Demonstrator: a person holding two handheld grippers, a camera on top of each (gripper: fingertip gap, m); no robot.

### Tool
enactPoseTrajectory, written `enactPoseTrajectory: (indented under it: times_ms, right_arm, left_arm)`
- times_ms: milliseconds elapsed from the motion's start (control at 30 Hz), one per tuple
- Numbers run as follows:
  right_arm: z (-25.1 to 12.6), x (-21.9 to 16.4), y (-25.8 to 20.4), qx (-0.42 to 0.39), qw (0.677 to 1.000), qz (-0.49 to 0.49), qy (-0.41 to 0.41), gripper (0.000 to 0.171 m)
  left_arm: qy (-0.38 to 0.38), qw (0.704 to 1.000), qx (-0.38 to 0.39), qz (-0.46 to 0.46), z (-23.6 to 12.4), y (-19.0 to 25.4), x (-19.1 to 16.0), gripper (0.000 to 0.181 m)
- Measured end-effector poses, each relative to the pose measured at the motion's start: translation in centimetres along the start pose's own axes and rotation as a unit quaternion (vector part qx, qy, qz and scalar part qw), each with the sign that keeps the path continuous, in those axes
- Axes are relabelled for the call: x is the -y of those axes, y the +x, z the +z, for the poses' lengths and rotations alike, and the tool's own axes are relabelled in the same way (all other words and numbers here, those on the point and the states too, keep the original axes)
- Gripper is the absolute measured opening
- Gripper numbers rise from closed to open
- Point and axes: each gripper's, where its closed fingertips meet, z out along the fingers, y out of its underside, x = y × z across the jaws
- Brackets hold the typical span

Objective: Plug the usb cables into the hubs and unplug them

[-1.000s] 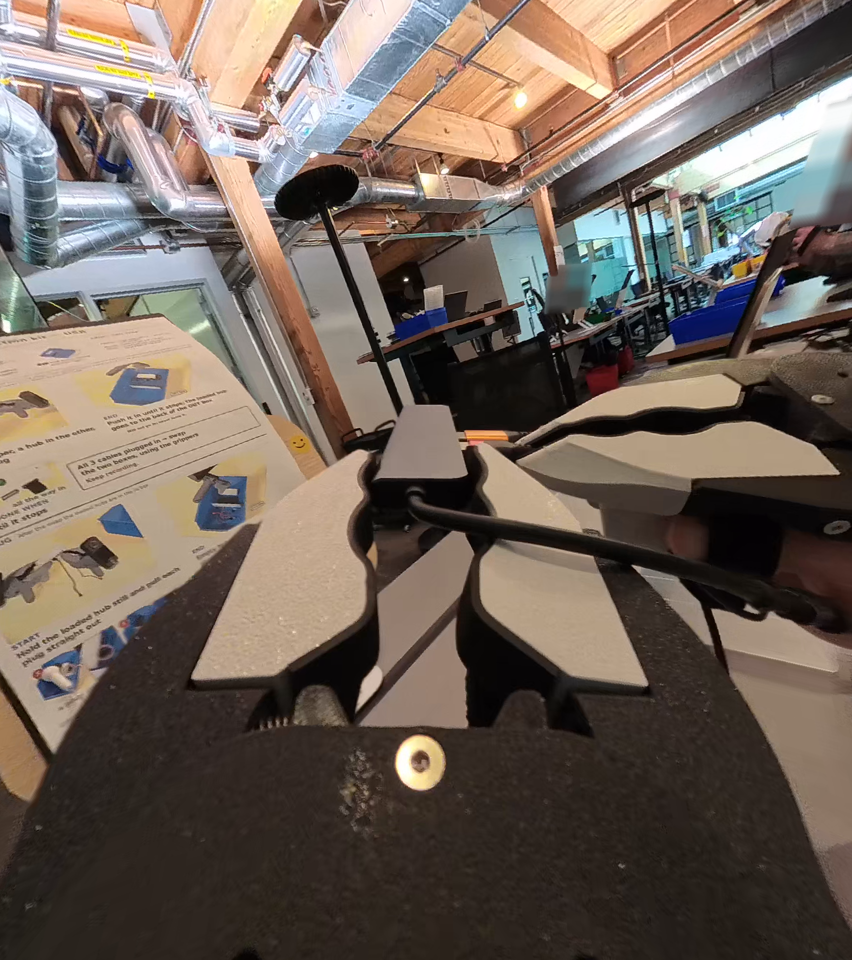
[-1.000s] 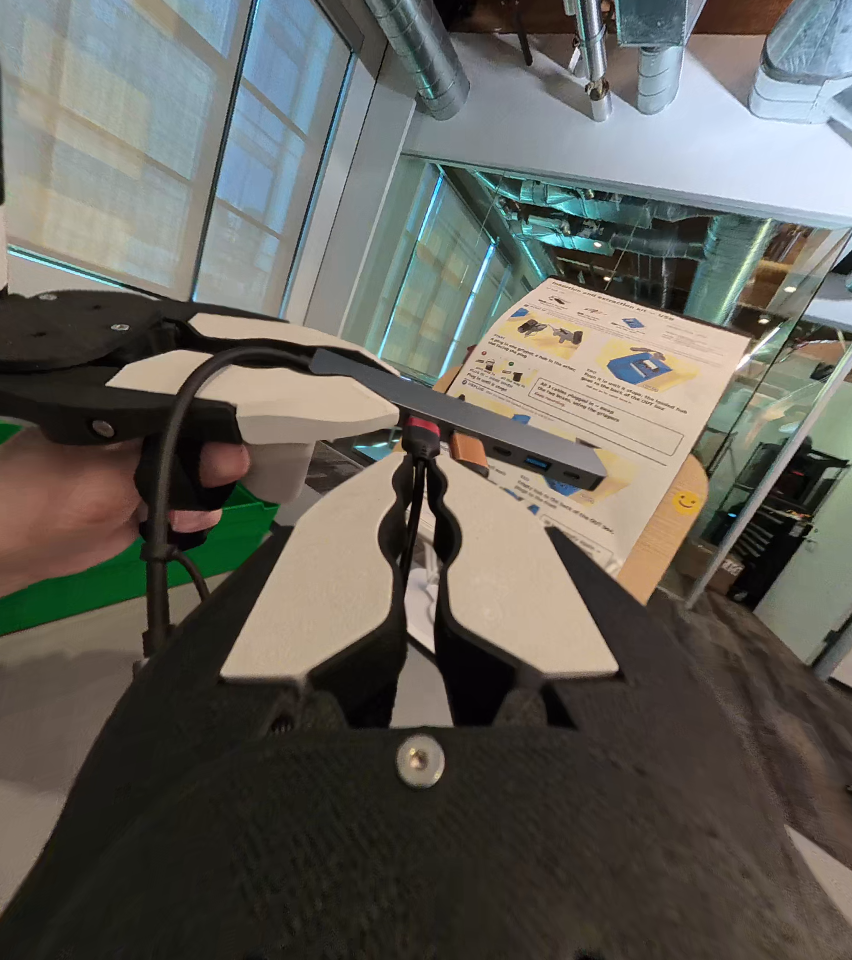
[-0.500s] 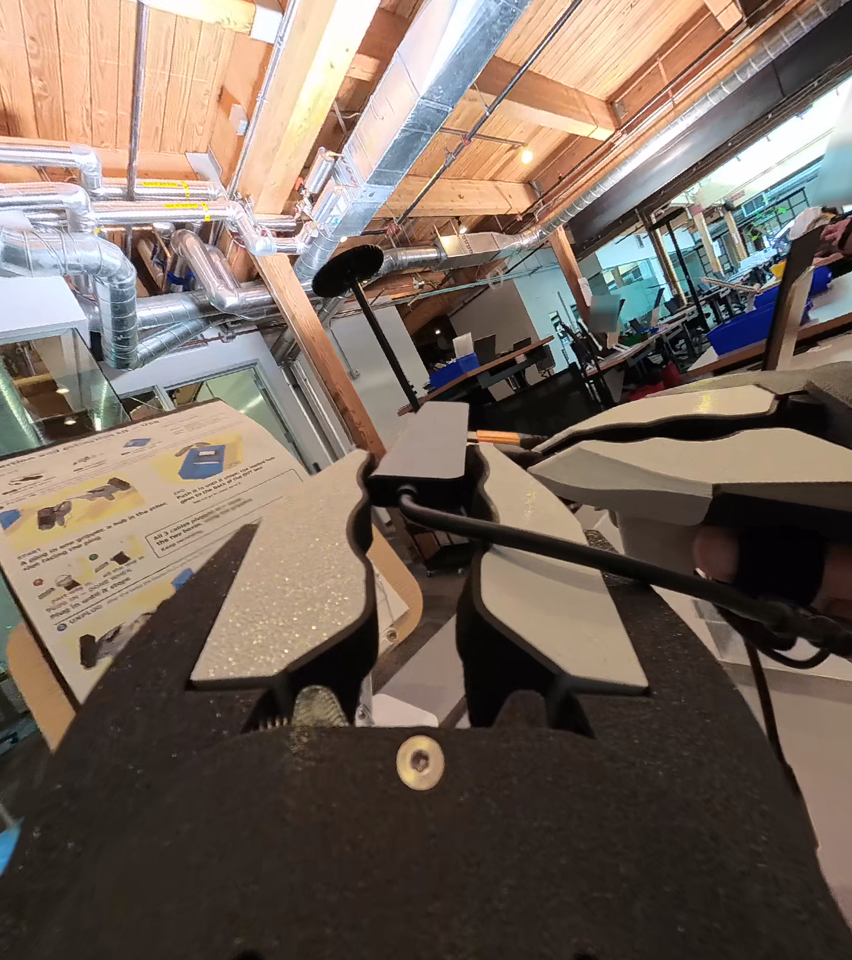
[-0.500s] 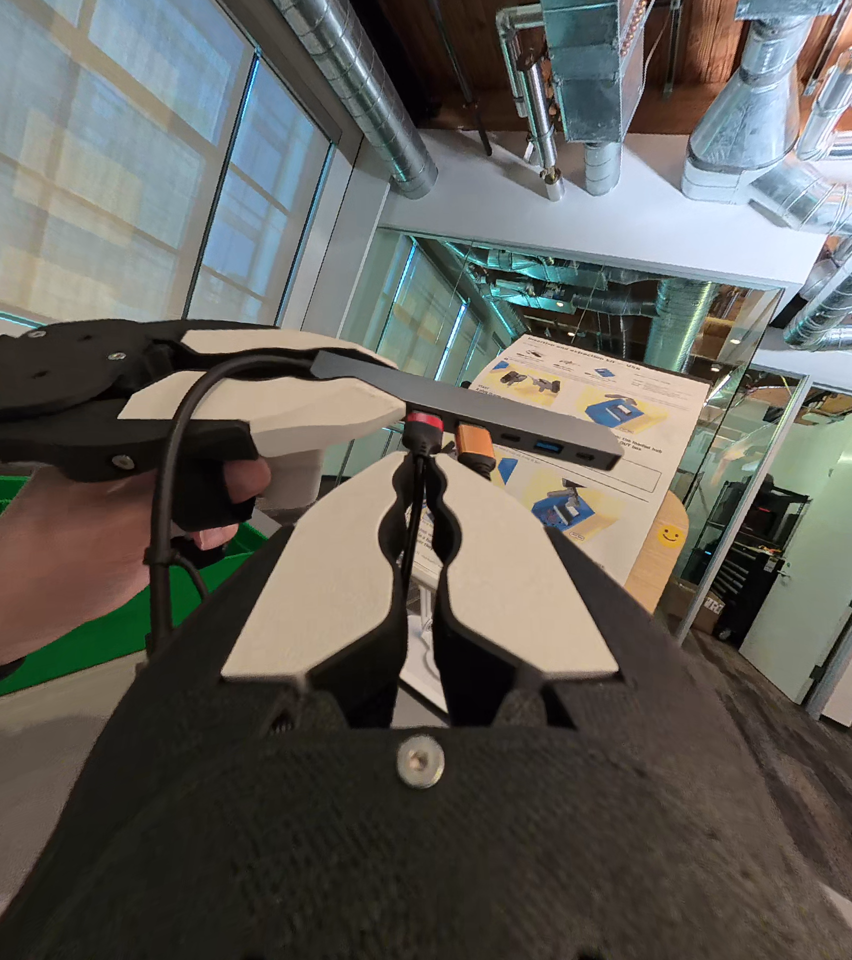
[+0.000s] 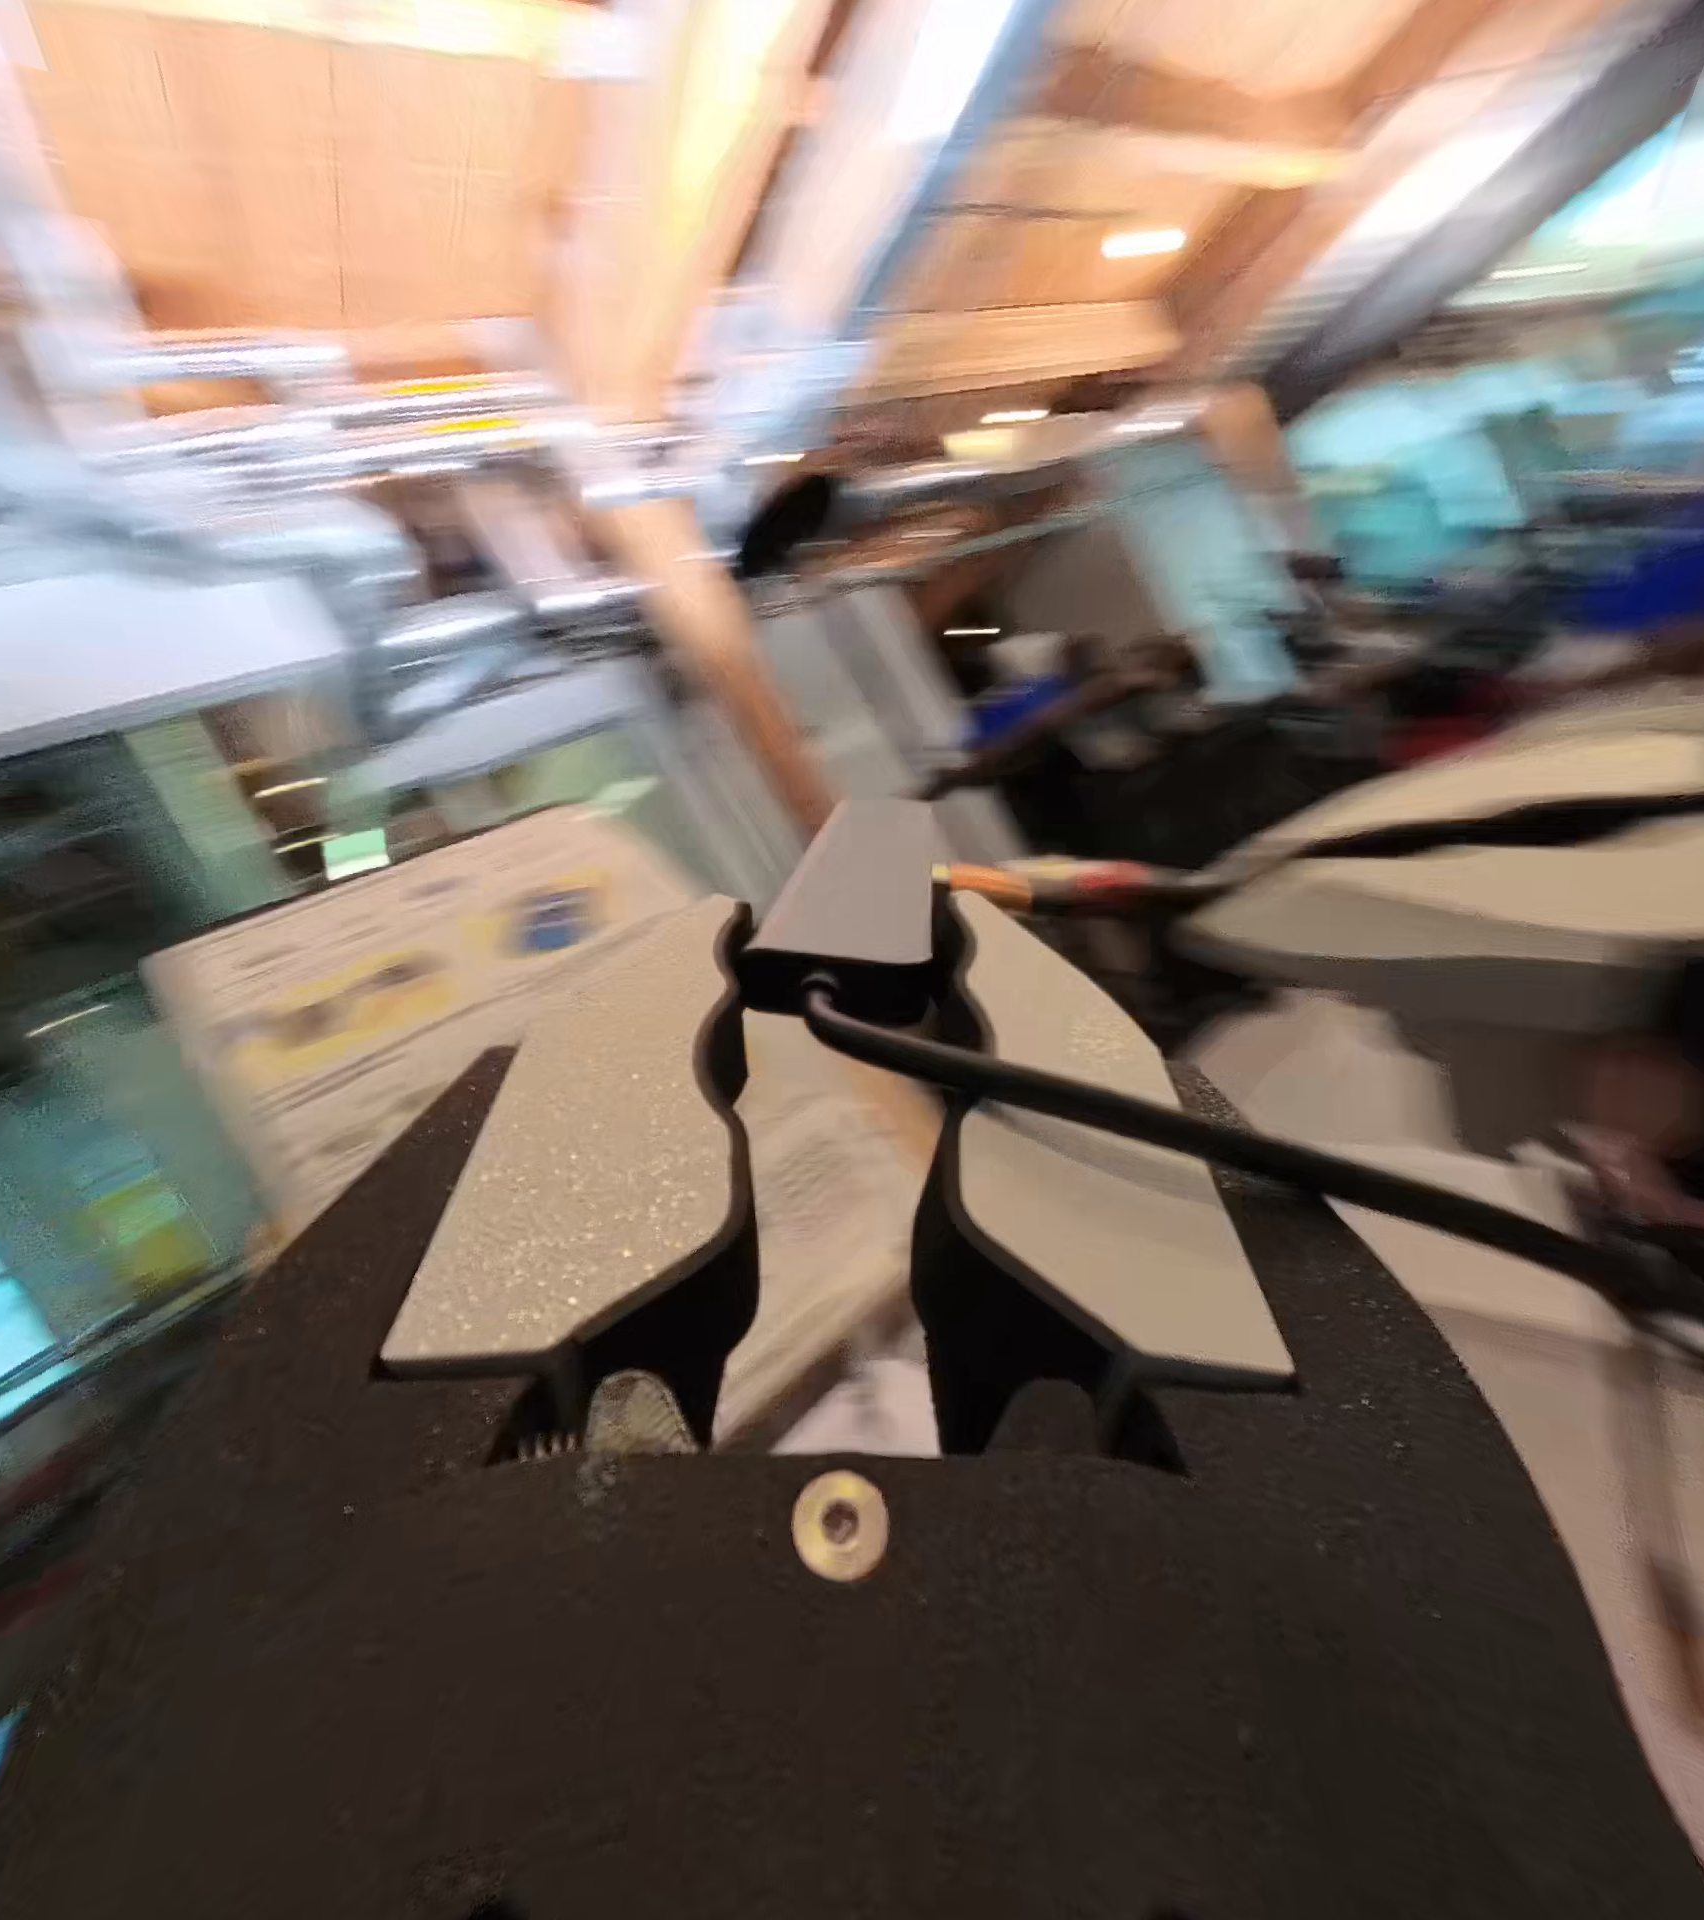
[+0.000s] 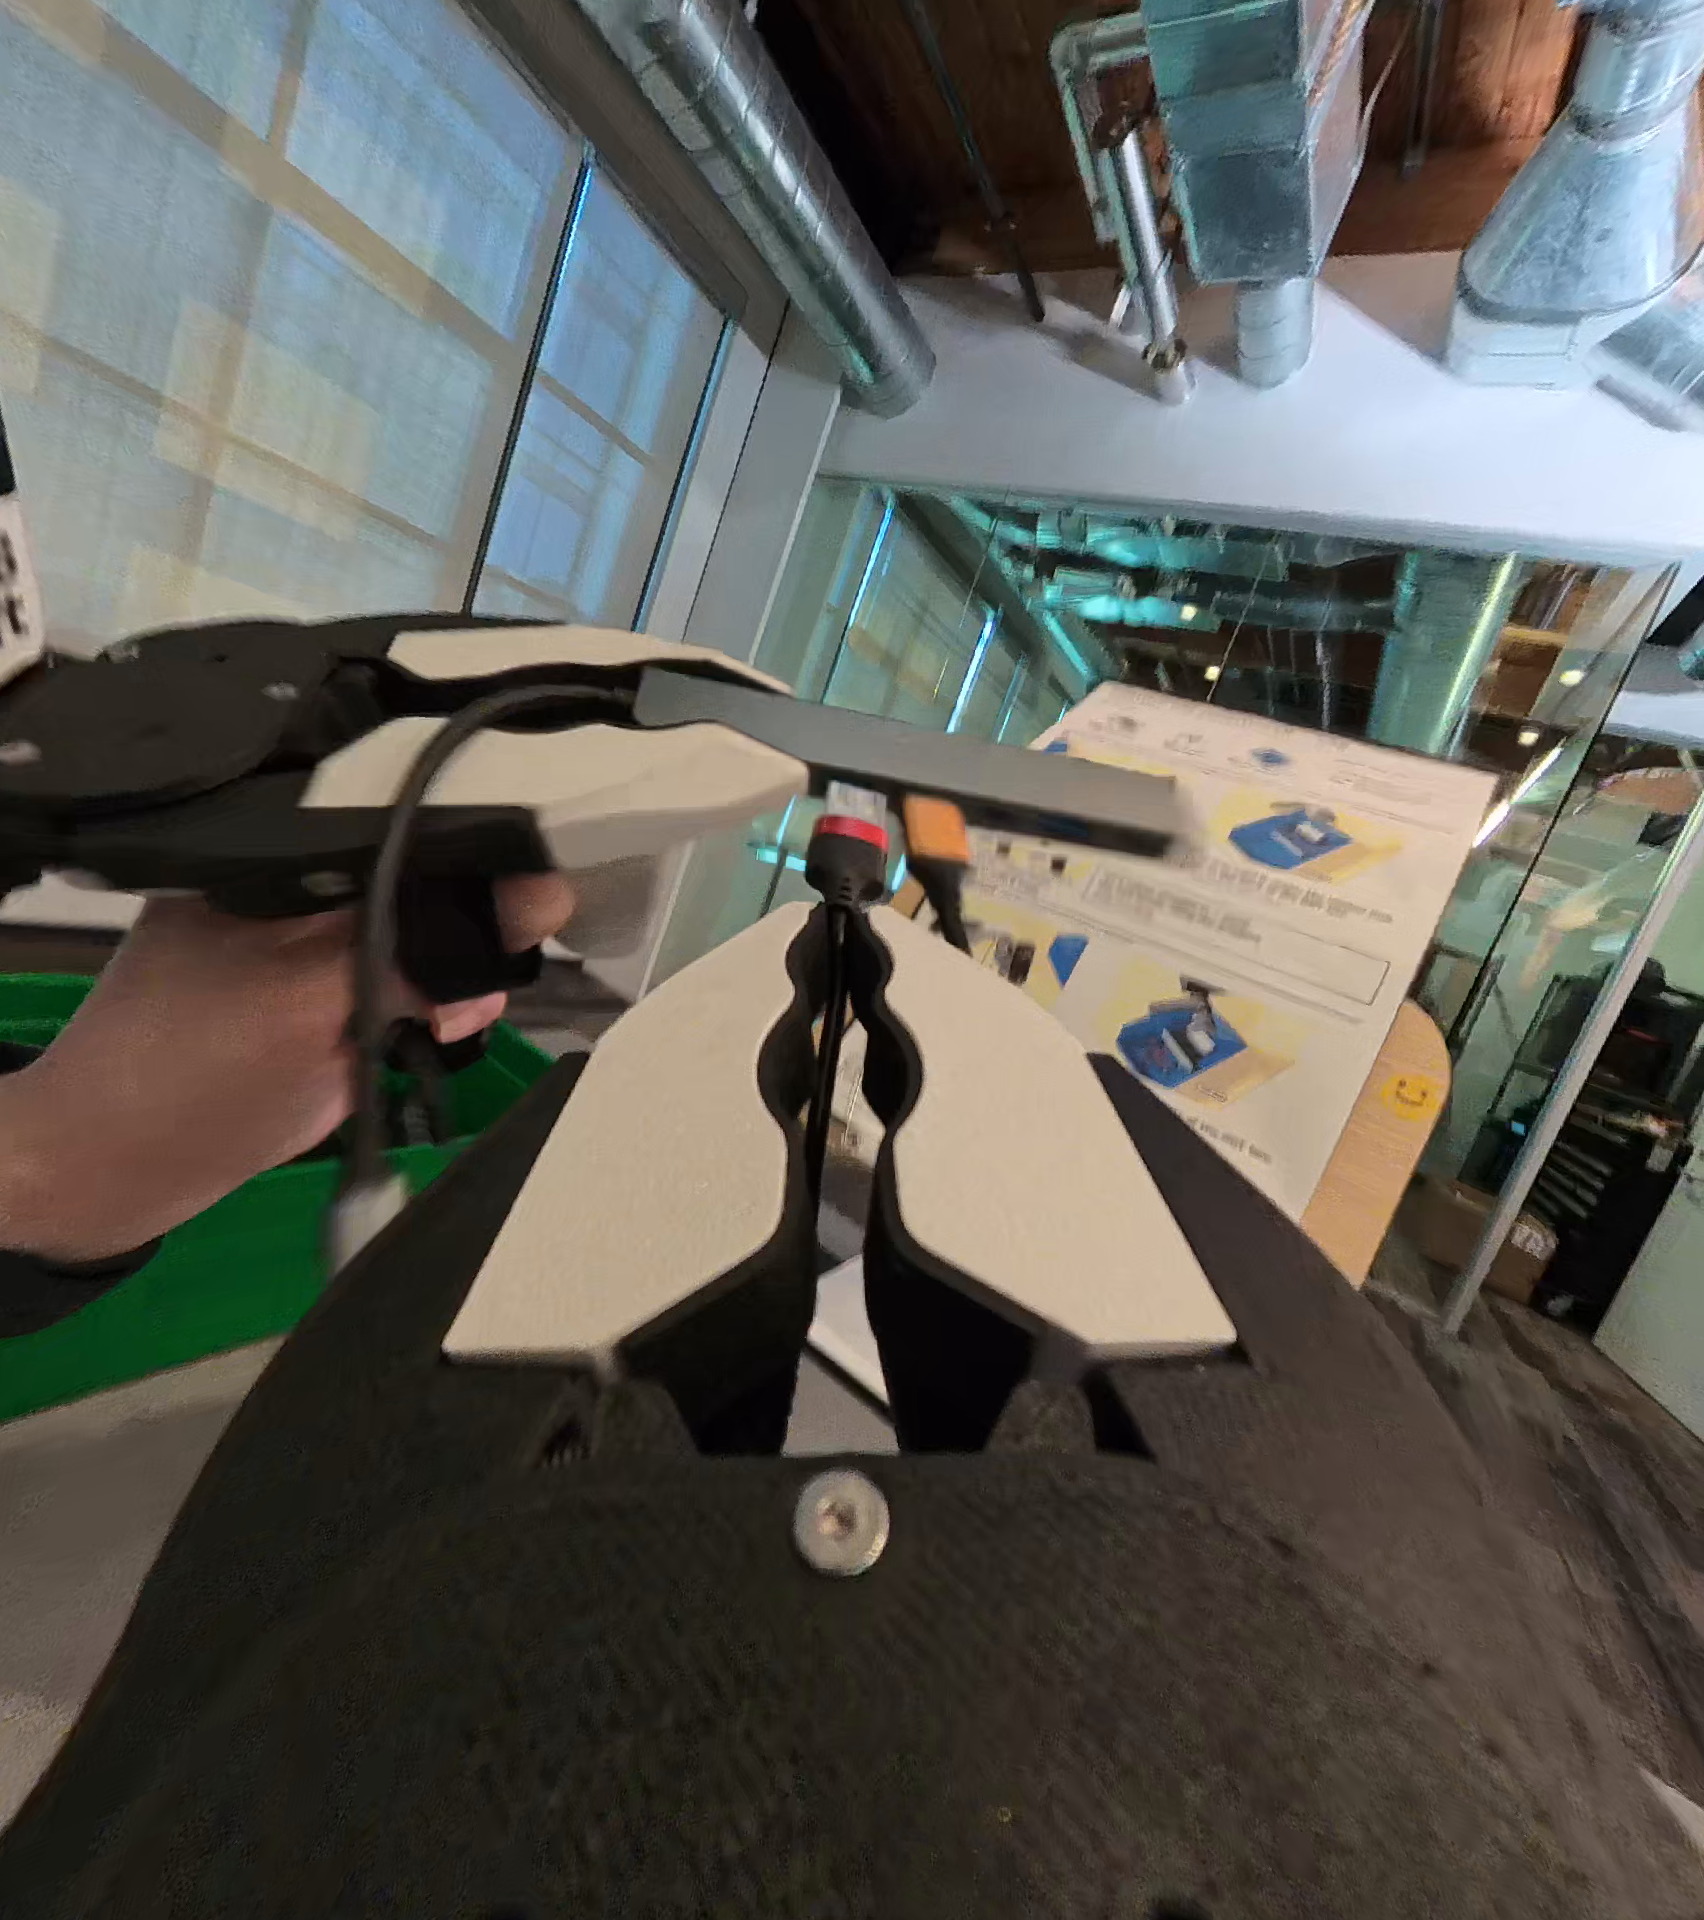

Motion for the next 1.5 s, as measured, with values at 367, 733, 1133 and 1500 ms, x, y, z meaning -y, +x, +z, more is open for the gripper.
enactPoseTrajectory:
  times_ms: [367,733,1133,1500]
  right_arm:
    - [-2.6,4.4,2.1,0.137,0.989,0.036,-0.051,0.005]
    - [-14.0,-2.7,19.0,0.046,0.983,-0.103,-0.148,0.005]
    - [-19.8,-14.4,20.2,0.126,0.956,-0.061,-0.257,0.006]
    - [-24.0,-21.1,14.6,0.248,0.819,0.110,-0.505,0.006]
  left_arm:
    - [0.018,0.989,-0.001,-0.147,-4.9,-10.1,1.6,0.031]
    - [-0.047,0.989,-0.069,-0.122,-2.2,-5.3,-0.3,0.031]
    - [-0.061,0.983,-0.085,-0.150,-1.4,-4.4,-1.7,0.031]
    - [-0.055,0.983,-0.085,-0.153,-1.6,-4.5,-1.2,0.031]
